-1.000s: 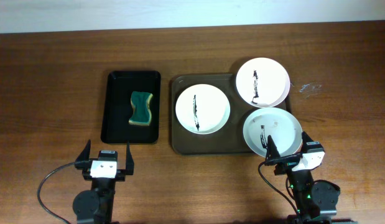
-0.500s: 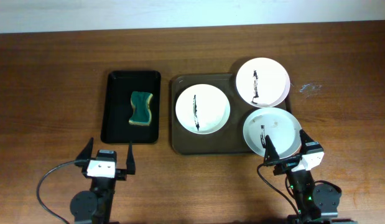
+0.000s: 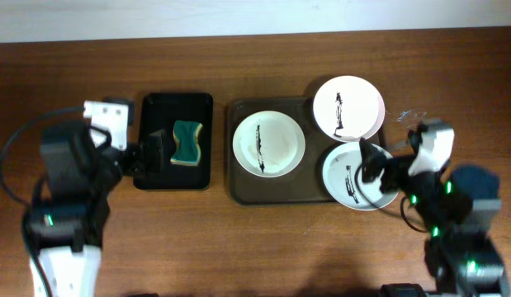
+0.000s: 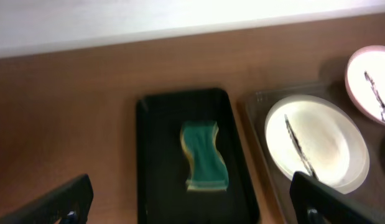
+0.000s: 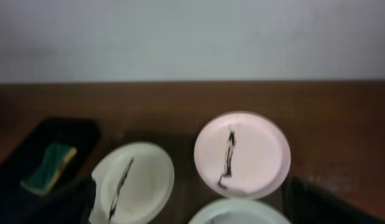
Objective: Clean dirty plates on tray and stack at the side
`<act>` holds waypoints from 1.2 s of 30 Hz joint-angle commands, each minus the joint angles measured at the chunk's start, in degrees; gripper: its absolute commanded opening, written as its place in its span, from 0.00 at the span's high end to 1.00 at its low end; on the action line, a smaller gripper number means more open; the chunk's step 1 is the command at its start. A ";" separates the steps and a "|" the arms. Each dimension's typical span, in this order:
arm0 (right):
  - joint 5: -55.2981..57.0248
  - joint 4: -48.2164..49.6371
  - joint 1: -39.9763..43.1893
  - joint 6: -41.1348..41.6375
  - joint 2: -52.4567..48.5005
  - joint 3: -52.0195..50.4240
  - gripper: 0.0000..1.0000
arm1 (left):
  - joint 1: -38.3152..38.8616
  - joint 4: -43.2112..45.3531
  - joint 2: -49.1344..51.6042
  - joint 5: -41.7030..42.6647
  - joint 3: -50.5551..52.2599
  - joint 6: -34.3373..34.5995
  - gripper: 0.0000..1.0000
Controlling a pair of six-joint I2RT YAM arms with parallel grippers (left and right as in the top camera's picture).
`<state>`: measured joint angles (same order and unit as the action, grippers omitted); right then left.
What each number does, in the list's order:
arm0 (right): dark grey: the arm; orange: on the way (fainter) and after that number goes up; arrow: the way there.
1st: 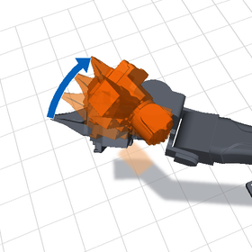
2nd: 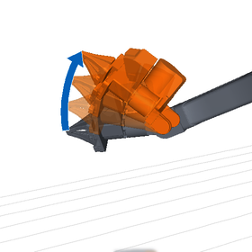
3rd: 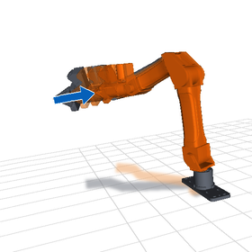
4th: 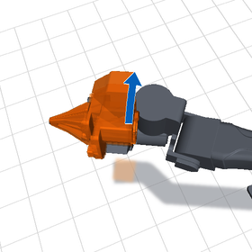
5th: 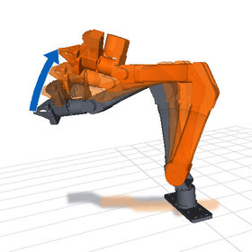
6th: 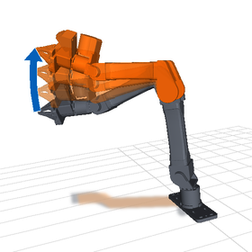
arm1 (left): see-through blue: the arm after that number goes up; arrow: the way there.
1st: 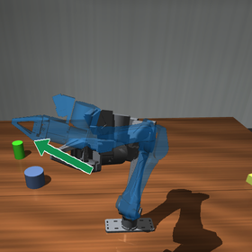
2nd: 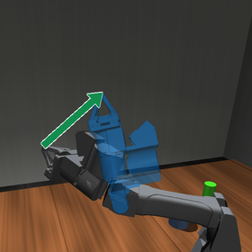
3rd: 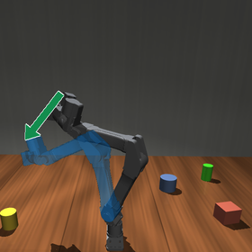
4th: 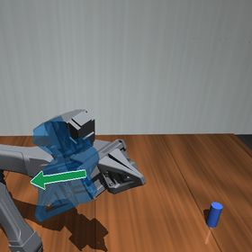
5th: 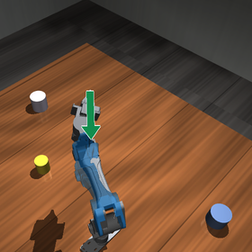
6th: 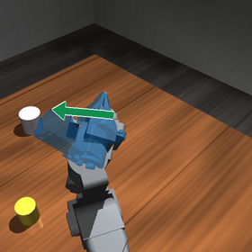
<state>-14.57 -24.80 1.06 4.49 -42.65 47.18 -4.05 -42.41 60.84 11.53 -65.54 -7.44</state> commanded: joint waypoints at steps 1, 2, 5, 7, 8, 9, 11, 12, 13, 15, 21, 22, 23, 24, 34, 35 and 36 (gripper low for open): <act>-0.50 -10.36 -0.31 0.20 -11.87 13.18 0.01 | -0.24 -8.74 10.05 2.91 -10.40 0.31 0.01; -0.52 -15.47 -0.31 0.22 -16.37 17.92 0.01 | -0.24 -11.82 13.07 3.17 -12.68 0.31 0.00; -3.72 -26.86 -0.31 0.22 -29.03 28.39 0.01 | -0.24 -14.08 19.34 10.80 -14.03 0.28 0.01; -6.54 -25.31 -0.31 2.27 -35.41 28.89 0.01 | -0.24 -14.10 22.56 11.85 -14.03 0.33 0.01; -10.32 -24.46 -0.33 2.58 -38.27 28.89 0.01 | -0.24 -14.08 23.56 11.82 -14.03 0.31 0.01; -12.31 -23.76 -0.44 2.58 -40.48 28.89 0.01 | -0.24 -14.01 24.15 11.76 -14.03 0.28 0.01; -11.32 -21.66 -2.56 4.44 -46.49 28.89 0.20 | -0.24 -12.92 25.73 10.95 -14.03 0.37 0.01; -9.44 -20.85 -3.63 7.13 -48.50 28.92 0.26 | -0.24 -12.79 26.38 8.83 -14.03 2.91 0.01; -6.21 -19.47 -5.86 10.45 -51.78 28.92 0.32 | -0.24 -12.96 27.43 2.27 -14.03 10.78 0.01; -1.92 -18.18 -9.70 14.23 -56.87 29.68 0.39 | -0.24 -12.55 28.94 -2.23 -14.03 14.71 0.03; 2.64 -17.53 -15.76 14.64 -70.97 38.05 0.50 | 0.98 -9.18 30.23 -8.50 -14.03 15.58 0.05; 3.52 -17.22 -16.13 14.67 -72.59 38.86 0.54 | 1.11 -8.79 30.77 -8.31 -14.03 15.58 0.06; 4.94 -16.74 -16.22 14.67 -74.01 38.95 0.57 | 1.29 -8.61 31.56 -8.35 -14.03 15.56 0.06; 5.01 -16.48 -16.20 14.62 -75.12 38.93 0.58 | 1.33 -8.63 32.65 -8.31 -14.03 15.56 0.07; 4.50 -15.52 -19.08 16.00 -80.52 37.68 0.96 | 6.84 -6.62 41.79 -8.33 -14.01 15.08 0.16; 4.55 -15.23 -19.45 15.98 -80.50 37.68 0.96 | 7.26 -6.19 42.71 -8.22 -14.01 14.67 0.16; 4.57 -15.23 -19.54 15.98 -80.52 37.68 0.96 | 7.76 -5.51 44.09 -8.07 -14.01 14.12 0.16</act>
<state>-10.63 -40.03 -16.91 19.77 -121.23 85.03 2.72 -48.80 101.73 3.77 -78.65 7.57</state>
